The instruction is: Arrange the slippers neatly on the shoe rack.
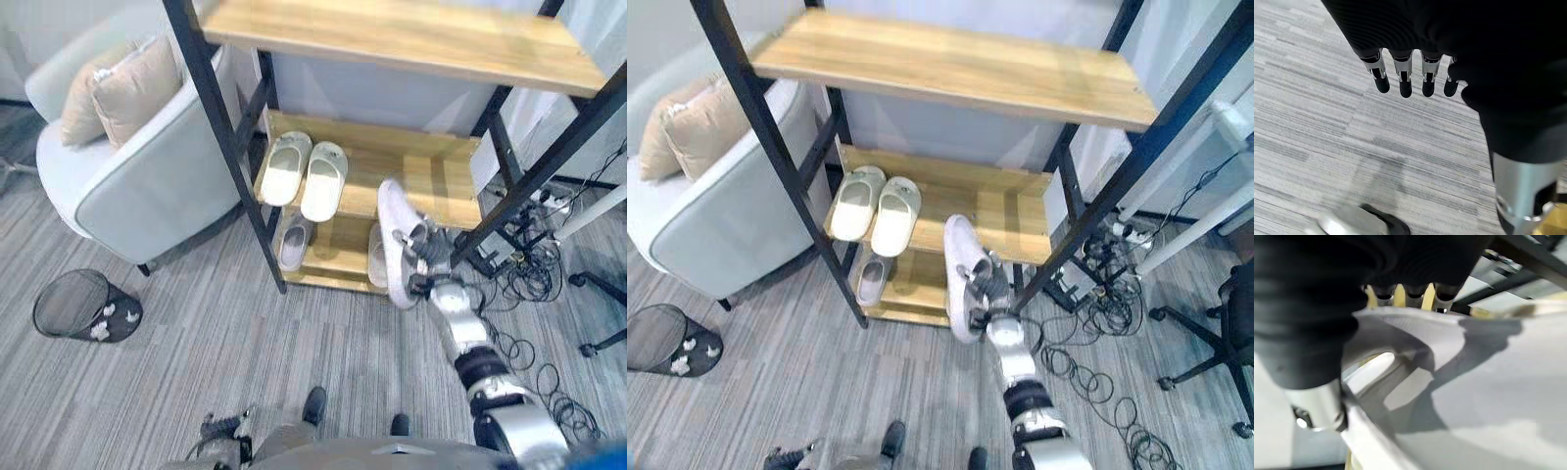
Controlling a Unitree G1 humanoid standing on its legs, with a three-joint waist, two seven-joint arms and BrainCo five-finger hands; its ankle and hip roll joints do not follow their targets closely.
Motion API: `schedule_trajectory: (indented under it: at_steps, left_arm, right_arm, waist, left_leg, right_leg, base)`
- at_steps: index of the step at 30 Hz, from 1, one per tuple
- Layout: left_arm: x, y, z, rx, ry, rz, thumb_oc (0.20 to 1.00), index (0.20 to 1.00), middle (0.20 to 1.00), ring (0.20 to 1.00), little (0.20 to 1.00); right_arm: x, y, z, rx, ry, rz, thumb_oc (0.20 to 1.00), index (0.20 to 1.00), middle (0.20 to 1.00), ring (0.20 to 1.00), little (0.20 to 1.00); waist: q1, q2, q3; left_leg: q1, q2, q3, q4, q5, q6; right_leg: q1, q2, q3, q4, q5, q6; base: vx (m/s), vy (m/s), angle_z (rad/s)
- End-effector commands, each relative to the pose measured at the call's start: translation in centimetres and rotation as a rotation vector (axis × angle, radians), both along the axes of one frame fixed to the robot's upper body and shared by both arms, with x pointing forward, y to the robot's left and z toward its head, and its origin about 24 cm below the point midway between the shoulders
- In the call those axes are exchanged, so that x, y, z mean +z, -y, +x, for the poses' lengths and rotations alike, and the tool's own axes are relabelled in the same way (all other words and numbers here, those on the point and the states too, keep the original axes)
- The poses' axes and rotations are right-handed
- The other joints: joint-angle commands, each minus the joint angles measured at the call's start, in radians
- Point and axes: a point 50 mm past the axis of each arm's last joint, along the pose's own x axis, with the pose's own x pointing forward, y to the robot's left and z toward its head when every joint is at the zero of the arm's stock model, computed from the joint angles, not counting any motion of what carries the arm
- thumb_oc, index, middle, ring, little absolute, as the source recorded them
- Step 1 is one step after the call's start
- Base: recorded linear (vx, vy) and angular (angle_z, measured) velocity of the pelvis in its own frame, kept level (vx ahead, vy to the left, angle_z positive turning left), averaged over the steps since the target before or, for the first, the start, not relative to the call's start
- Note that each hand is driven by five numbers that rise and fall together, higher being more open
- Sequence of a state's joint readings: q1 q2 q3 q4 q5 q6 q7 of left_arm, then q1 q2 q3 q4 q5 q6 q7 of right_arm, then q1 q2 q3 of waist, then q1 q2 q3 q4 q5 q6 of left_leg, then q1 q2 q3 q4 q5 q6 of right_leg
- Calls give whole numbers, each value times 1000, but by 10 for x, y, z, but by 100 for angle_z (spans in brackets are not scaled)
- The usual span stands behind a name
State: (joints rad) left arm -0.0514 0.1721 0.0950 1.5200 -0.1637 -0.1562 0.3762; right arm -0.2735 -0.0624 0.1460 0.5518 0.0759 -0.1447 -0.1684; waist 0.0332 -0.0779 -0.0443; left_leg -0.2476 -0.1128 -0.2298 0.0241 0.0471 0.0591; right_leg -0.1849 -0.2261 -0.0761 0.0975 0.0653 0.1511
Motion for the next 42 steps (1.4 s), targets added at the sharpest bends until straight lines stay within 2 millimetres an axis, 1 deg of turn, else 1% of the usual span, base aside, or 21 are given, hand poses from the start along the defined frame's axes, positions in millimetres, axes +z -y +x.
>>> schedule_trajectory:
  at_steps: [1,3,4,8,9,12,15,17,18,20,22,24,26,27,29,30,32,35,36,37,42]
  left_arm:
    - [5,-15,0,8,-27,72,1000,1000,1000,1000,1000]
    - [4,-17,-11,29,-53,81,1000,1000,1000,1000,1000]
    - [5,-18,-14,40,-62,82,1000,1000,1000,1000,1000]
    - [5,-21,-23,46,-83,101,1000,1000,1000,1000,1000]
    - [4,-18,-28,59,-86,105,1000,1000,1000,1000,1000]
    - [2,-10,-31,47,-80,114,1000,1000,1000,1000,1000]
    - [3,-10,-28,50,-73,145,1000,1000,1000,1000,1000]
    - [2,-7,-35,75,-89,134,1000,1000,1000,1000,1000]
    - [0,-1,-38,94,-85,99,1000,1000,1000,1000,1000]
    - [0,-1,-34,84,-75,97,1000,1000,1000,1000,1000]
    - [0,0,-41,63,-105,103,1000,1000,1000,1000,1000]
    - [0,1,-44,4,-125,123,1000,1000,1000,1000,1000]
    - [5,-11,-16,-98,-80,197,1000,1000,1000,1000,1000]
    - [9,-12,15,-200,-2,230,1000,1000,1000,1000,1000]
    - [23,-27,53,-198,102,294,1000,1000,1000,1000,1000]
    - [37,-43,84,-120,205,312,1000,1000,1000,1000,1000]
    - [46,-39,109,-89,316,287,1000,1000,1000,1000,1000]
    - [52,-26,129,-104,411,275,1000,1000,1000,1000,1000]
    - [45,0,117,-226,452,293,1000,1000,1000,1000,1000]
    - [39,11,103,-264,456,294,1000,1000,1000,1000,1000]
    - [39,6,107,-99,479,265,1000,1000,1000,1000,1000]
  right_arm:
    - [46,-9,16,67,221,15,200,200,200,200,200]
    - [36,-11,5,80,197,23,200,200,200,200,200]
    - [34,-8,4,69,192,27,200,200,200,200,200]
    - [29,1,-6,50,190,6,200,200,200,200,200]
    - [25,9,-12,30,178,1,200,200,200,200,200]
    - [21,28,-25,-14,179,-53,200,200,200,200,200]
    - [25,40,-32,-25,198,-89,200,200,200,200,200]
    - [26,41,-32,-10,200,-92,200,200,200,200,200]
    - [23,41,-32,-5,189,-92,200,200,200,200,200]
    - [29,43,-28,-1,212,-109,200,200,200,200,200]
    - [32,43,-25,22,224,-142,200,200,200,200,200]
    - [39,41,-23,36,250,-153,200,200,200,200,200]
    - [39,42,-24,38,252,-183,200,200,200,200,200]
    - [39,46,-23,26,252,-188,200,200,200,200,200]
    - [44,50,-18,18,269,-198,200,200,200,200,200]
    - [56,52,-9,27,313,-223,200,200,200,200,200]
    - [68,49,1,38,360,-240,200,200,200,200,200]
    - [79,54,7,17,411,-286,200,200,200,200,200]
    - [85,65,8,-71,449,-303,200,200,200,200,200]
    - [84,67,6,-98,459,-305,200,200,200,200,200]
    - [93,65,9,-111,503,-345,200,200,200,200,200]
  waist:
    - [-4,0,60]
    - [-3,-7,41]
    - [2,-13,31]
    - [-7,-17,17]
    - [-7,-14,10]
    - [-25,-2,6]
    - [-43,6,15]
    - [-44,3,14]
    - [-37,1,26]
    - [-36,16,40]
    - [-33,44,36]
    - [-40,57,43]
    - [-49,65,54]
    - [-61,72,63]
    - [-66,78,84]
    - [-61,83,112]
    - [-59,81,124]
    - [-67,75,145]
    - [-51,72,151]
    - [-43,66,154]
    - [-24,36,148]
  left_leg:
    - [98,14,-10,21,-68,25]
    - [134,21,14,1,-72,24]
    - [151,23,28,-8,-76,20]
    - [161,7,10,10,-97,4]
    - [158,3,14,34,-110,-18]
    - [131,0,62,136,-159,-58]
    - [90,87,139,150,-149,-87]
    - [79,130,111,119,-112,-105]
    - [7,190,42,94,-48,-114]
    - [-11,212,1,71,-32,-126]
    - [12,219,-19,55,-26,-149]
    - [14,181,-19,98,-50,-150]
    - [9,148,9,138,-79,-128]
    - [-4,132,32,164,-98,-111]
    - [-42,122,72,213,-123,-95]
    - [-107,112,109,278,-151,-82]
    - [-205,109,148,361,-186,-72]
    - [-324,117,169,546,-262,-59]
    - [-375,108,145,608,-289,-56]
    - [-416,105,140,651,-304,-58]
    - [-607,108,130,896,-408,-52]
  right_leg:
    - [32,100,87,118,-168,-10]
    - [48,162,53,75,-163,-54]
    - [33,200,-16,51,-138,-95]
    - [60,227,68,-19,-94,-139]
    - [86,218,56,-54,-79,-155]
    - [129,197,15,-98,-67,-154]
    - [137,174,13,-89,-83,-147]
    - [135,165,26,-77,-96,-146]
    - [136,159,55,-41,-136,-148]
    - [126,163,78,-5,-163,-145]
    - [116,174,94,20,-182,-134]
    - [90,167,124,52,-194,-131]
    - [60,161,169,89,-210,-118]
    - [33,151,192,105,-209,-108]
    - [-25,143,209,142,-200,-88]
    - [-90,122,192,168,-194,-61]
    - [-190,105,166,206,-168,-48]
    - [-313,111,184,333,-185,-69]
    - [-357,104,178,382,-199,-77]
    - [-390,102,167,413,-217,-77]
    - [-577,102,152,635,-327,-93]
  base:
    - [94,-6,-14]
    - [108,-46,8]
    - [88,-99,2]
    - [68,-107,-4]
    - [70,-126,16]
    - [21,-79,44]
    - [-9,77,89]
    - [70,172,10]
    - [106,208,-34]
    - [72,185,-45]
    - [73,200,-70]
    - [56,248,-74]
    - [-20,243,-40]
    - [-86,211,-47]
    - [-227,190,-59]
    - [-407,148,-65]
    - [-375,74,-96]
    - [-206,-20,-44]
    - [-213,-152,1]
    - [-169,-202,21]
    - [-71,-120,36]
